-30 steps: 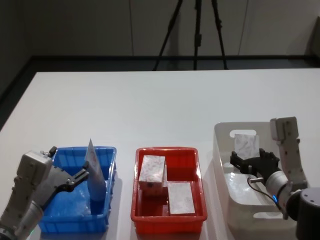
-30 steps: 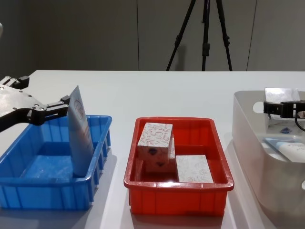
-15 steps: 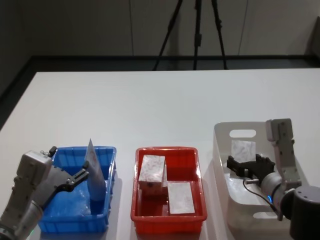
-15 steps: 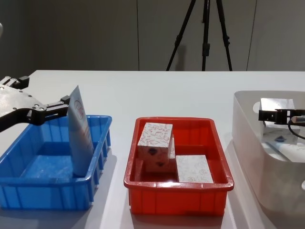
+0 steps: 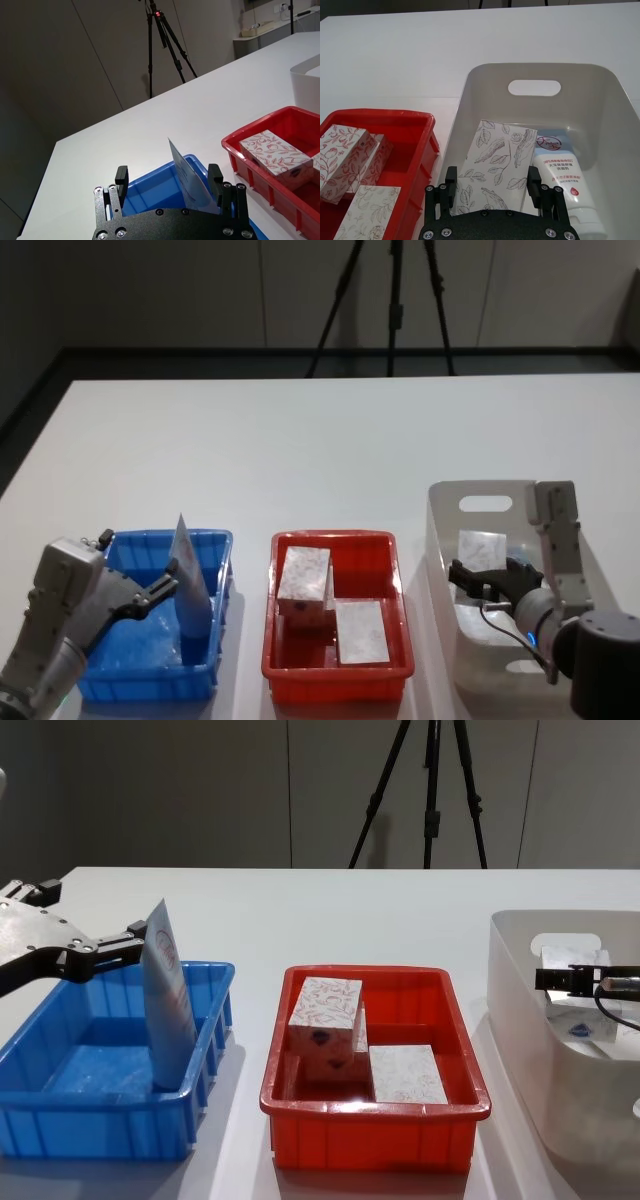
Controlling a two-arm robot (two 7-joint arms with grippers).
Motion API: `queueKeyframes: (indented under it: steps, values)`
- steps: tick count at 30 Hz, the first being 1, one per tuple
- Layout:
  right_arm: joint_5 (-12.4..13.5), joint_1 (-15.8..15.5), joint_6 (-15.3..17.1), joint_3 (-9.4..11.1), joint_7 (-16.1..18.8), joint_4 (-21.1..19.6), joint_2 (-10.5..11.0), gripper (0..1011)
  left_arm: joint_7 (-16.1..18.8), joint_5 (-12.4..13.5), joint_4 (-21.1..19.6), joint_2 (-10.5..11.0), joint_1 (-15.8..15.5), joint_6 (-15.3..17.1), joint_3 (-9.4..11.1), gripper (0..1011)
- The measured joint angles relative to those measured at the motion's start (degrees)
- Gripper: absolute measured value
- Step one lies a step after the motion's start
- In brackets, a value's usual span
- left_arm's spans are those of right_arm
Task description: Bimanual collaborative sorting of washing and personal care products
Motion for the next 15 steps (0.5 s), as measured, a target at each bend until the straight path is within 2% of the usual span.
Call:
queueKeyframes:
  steps: [15]
  values:
    - [-1.29, 0.12, 1.82, 0.77, -0.46, 0.93, -1.29, 856, 0.00, 0.00, 0.00, 0.00, 0.00, 0.00, 0.00, 1001]
